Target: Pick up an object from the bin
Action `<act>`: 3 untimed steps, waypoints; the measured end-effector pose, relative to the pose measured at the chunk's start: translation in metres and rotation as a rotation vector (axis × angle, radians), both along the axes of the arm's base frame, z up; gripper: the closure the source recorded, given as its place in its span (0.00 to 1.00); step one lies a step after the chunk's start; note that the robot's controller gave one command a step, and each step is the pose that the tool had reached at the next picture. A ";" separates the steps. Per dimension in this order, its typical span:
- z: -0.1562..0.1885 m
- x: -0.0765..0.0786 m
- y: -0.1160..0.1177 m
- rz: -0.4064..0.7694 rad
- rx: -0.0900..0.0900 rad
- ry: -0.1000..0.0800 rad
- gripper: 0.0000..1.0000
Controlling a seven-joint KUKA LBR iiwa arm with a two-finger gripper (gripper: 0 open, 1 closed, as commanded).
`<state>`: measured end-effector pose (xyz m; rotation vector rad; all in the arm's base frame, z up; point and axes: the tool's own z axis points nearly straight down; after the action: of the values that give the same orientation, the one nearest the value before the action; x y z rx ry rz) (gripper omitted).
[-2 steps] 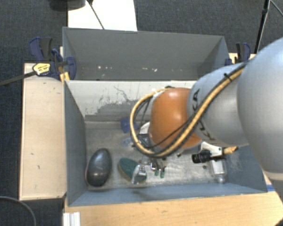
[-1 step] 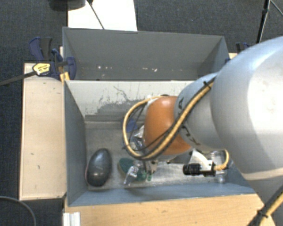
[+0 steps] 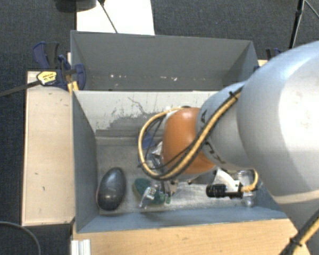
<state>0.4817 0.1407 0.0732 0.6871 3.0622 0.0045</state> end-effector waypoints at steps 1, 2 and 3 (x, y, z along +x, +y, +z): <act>0.001 0.002 -0.001 -0.004 0.000 -0.005 1.00; 0.030 0.003 -0.001 -0.005 0.000 0.000 1.00; 0.057 0.004 -0.001 -0.003 0.000 -0.001 1.00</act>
Offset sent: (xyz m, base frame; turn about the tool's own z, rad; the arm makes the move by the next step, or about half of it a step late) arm 0.0000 0.0000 0.0000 0.0000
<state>0.4855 0.1402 0.1305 0.6913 3.0603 0.0041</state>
